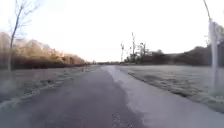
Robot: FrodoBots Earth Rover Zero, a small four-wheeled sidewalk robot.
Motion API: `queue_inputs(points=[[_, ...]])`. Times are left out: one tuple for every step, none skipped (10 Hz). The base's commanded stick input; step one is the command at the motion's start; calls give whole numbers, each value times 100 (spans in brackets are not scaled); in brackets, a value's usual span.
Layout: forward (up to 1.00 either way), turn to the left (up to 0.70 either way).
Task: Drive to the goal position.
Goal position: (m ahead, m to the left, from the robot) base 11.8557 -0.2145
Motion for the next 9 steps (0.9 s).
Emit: queue_inputs(points=[[100, 0], [100, 0], [100, 0], [100, 0], [100, 0], [100, 0], [100, 0], [100, 0], [100, 0]])
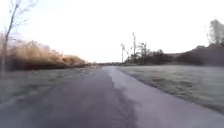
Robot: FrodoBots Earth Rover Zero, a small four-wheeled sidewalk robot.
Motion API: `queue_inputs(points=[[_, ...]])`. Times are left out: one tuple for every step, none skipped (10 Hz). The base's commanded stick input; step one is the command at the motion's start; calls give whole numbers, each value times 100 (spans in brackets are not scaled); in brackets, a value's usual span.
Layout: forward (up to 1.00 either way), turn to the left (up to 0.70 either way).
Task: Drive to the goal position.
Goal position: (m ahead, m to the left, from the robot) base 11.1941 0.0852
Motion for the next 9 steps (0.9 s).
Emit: queue_inputs(points=[[100, 0], [100, 0], [100, 0], [100, 0], [100, 0], [100, 0], [100, 0], [100, 0], [100, 0]])
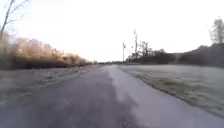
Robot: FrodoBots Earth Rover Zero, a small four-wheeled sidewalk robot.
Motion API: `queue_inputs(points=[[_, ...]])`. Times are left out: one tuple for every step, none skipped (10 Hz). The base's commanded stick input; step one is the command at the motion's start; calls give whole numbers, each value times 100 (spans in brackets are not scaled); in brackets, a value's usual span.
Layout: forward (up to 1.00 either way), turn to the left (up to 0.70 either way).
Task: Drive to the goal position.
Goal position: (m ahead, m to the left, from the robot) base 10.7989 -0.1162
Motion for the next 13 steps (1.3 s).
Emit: queue_inputs(points=[[100, 0], [100, 0], [100, 5], [100, 14], [100, 12], [100, 10], [100, 9], [100, 7], [100, 5], [100, 4], [100, 2], [100, 1], [100, 0]])
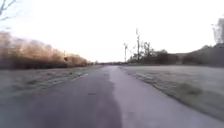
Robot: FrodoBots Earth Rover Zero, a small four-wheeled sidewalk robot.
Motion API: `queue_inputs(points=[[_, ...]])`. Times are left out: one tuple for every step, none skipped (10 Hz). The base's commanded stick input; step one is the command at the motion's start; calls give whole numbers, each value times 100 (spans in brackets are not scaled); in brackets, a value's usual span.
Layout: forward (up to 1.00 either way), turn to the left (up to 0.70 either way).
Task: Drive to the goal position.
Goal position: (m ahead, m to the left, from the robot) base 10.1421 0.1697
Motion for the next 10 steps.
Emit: queue_inputs(points=[[100, 0], [100, 0], [100, 0], [100, 0], [100, 0], [100, 0], [100, 0], [100, 0], [100, 0], [100, 0]])
